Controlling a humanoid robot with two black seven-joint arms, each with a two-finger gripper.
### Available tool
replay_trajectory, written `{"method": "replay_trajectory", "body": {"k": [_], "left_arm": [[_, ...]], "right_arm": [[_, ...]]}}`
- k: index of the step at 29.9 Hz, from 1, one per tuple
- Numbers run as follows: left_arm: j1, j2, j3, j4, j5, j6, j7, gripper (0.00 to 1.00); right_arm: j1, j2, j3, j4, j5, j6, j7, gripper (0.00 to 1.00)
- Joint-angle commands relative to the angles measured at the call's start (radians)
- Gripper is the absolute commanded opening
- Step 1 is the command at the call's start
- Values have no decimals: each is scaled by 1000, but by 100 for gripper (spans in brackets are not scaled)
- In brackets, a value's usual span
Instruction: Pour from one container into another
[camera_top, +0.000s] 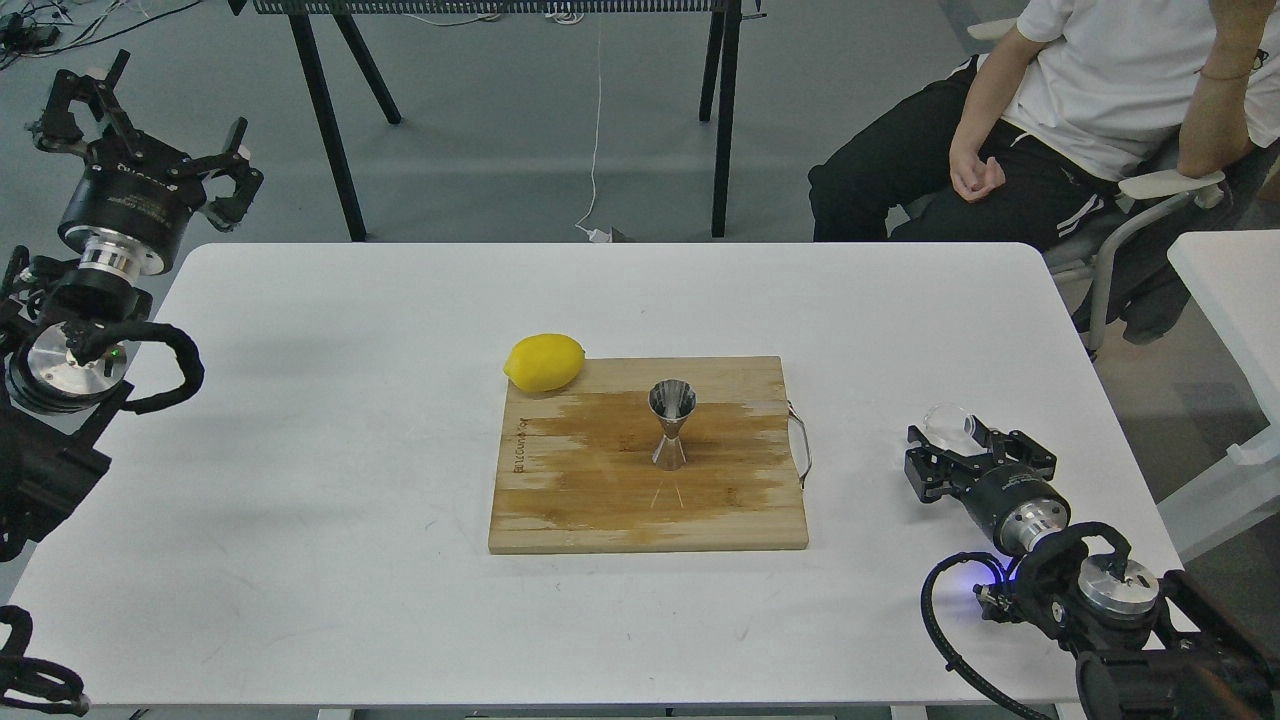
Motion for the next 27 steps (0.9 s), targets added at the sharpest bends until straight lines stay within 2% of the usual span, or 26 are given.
{"method": "replay_trajectory", "body": {"k": [1,5,7,15,22,27], "left_arm": [[0,2,0,0,0,0,-2,100],[0,8,-2,0,0,0,0,100],[0,9,-2,0,0,0,0,100],[-5,12,-2,0,0,0,0,100],[-6,9,4,0,0,0,3,100],[0,8,0,0,0,0,0,100]], "right_arm": [[0,0,1,0,0,2,0,74],[-13,-2,4,57,2,21,-1,77],[-24,-15,6,112,2,28,-1,94],[-41,-132,1,333,-15,150,2,98],[117,-193,9,266,-193,322,29,99],[261,-195,9,163,-215,322,94,100]]}}
